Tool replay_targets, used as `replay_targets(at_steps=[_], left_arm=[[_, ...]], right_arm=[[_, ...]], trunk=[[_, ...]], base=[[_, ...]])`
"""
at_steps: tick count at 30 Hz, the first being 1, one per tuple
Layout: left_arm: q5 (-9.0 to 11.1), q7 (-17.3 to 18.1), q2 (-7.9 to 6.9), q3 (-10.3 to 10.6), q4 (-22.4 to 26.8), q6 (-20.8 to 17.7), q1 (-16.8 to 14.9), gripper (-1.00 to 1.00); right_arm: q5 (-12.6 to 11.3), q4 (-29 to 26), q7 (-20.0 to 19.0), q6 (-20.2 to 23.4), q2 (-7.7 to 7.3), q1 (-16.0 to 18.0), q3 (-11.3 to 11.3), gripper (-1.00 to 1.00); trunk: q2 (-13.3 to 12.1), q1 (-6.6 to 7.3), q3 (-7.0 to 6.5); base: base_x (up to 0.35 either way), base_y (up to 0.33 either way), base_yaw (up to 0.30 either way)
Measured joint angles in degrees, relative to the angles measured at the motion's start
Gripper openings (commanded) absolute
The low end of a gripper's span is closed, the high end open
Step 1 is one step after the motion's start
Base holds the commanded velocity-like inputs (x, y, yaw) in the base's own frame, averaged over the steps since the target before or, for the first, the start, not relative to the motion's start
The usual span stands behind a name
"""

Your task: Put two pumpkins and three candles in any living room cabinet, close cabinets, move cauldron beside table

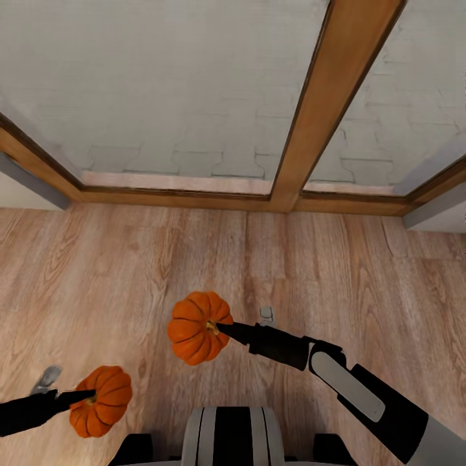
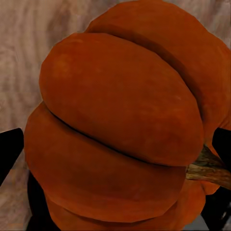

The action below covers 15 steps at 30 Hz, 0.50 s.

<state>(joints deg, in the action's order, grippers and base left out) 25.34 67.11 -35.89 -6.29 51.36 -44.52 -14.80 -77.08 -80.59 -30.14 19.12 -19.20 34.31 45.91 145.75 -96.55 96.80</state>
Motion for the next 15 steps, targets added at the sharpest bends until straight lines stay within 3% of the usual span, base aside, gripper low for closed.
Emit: replay_targets(at_steps=[1, 2, 3, 5, 15], left_arm=[[0.6, 3.5, -0.02, -0.3, 0.0, 0.0, -1.5, -1.00], [0.3, 12.4, -0.03, -0.2, 0.0, 0.1, -1.5, -1.00], [1.8, 20.1, -0.01, -0.3, 0.1, -0.1, -1.6, -1.00], [0.4, 18.4, -0.04, -0.1, 0.0, -0.2, -1.5, -1.00], [0.8, 18.4, -0.04, -0.2, 0.1, -0.2, -1.5, -1.00]], right_arm=[[-0.1, 0.0, 0.0, 0.0, 0.00, 0.0, 0.0, -1.00], [-0.1, 0.0, 0.0, 0.0, 0.00, 0.0, 0.0, -1.00], [0.0, 0.0, 0.0, 0.0, -0.01, 0.0, 0.0, -1.00], [-0.1, 0.0, 0.0, 0.0, -0.06, 0.0, 0.0, -1.00], [-0.3, 0.0, 0.0, 0.0, -0.09, 0.0, 0.0, -1.00]], trunk=[[0.0, 0.03, -0.23], [0.0, 0.02, -0.23], [0.0, 0.03, -0.24], [0.0, 0.08, -0.67], [-0.1, 0.26, -2.23]], base=[[0.000, 0.000, 0.000], [0.000, 0.000, 0.000], [0.000, 0.000, 0.000], [0.000, 0.000, 0.000], [0.000, 0.000, 0.000]])
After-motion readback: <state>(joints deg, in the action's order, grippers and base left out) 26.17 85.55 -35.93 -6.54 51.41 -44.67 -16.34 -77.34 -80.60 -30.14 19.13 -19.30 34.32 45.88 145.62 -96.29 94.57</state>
